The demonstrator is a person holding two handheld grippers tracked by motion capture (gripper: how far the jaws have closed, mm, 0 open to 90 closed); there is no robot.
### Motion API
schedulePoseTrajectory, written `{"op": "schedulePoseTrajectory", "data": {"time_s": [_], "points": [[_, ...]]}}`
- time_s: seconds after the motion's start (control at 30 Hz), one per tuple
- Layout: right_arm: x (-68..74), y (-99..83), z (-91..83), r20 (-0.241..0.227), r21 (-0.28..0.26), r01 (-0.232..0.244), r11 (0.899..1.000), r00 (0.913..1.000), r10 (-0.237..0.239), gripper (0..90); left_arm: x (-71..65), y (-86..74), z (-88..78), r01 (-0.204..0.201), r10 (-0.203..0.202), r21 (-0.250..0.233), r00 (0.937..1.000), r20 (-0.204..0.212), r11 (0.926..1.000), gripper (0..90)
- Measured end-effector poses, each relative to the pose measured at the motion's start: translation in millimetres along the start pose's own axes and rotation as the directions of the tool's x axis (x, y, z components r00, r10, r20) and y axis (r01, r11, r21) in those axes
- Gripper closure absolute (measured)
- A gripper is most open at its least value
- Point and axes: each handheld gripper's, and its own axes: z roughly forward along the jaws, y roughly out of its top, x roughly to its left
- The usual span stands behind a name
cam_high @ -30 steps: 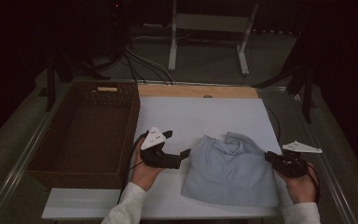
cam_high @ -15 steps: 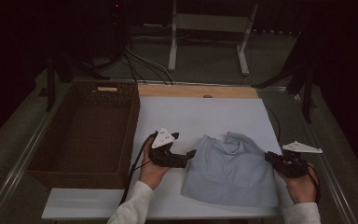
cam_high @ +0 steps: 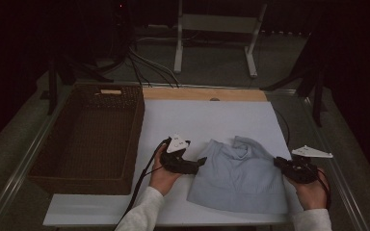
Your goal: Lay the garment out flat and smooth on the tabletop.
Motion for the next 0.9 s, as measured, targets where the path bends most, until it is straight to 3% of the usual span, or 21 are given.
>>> {"op": "schedulePoseTrajectory", "data": {"time_s": [0.37, 0.57, 0.9], "points": [[-0.4, 0.0, -0.1, -0.003, 0.0, 0.001, 1.0, 1.0, -0.001, 80.7, -4.3, -1.6, 12.8, -0.002, 0.004, 0.052, 0.9995, -0.032, 0.9986, 19.9], [-0.5, -0.1, 0.0, -0.004, 0.001, 0.001, 1.0, 1.0, -0.001, 80.7, -5.5, -2.6, 19.9, -0.007, 0.009, 0.091, 0.9998, -0.018, 0.9958, 26.4], [-0.2, 0.1, -0.1, -0.004, 0.0, 0.002, 1.0, 1.0, -0.002, 80.7, -1.0, -6.3, 31.6, 0.02, -0.022, 0.147, 0.9997, 0.011, 0.9889, 37.1]]}}
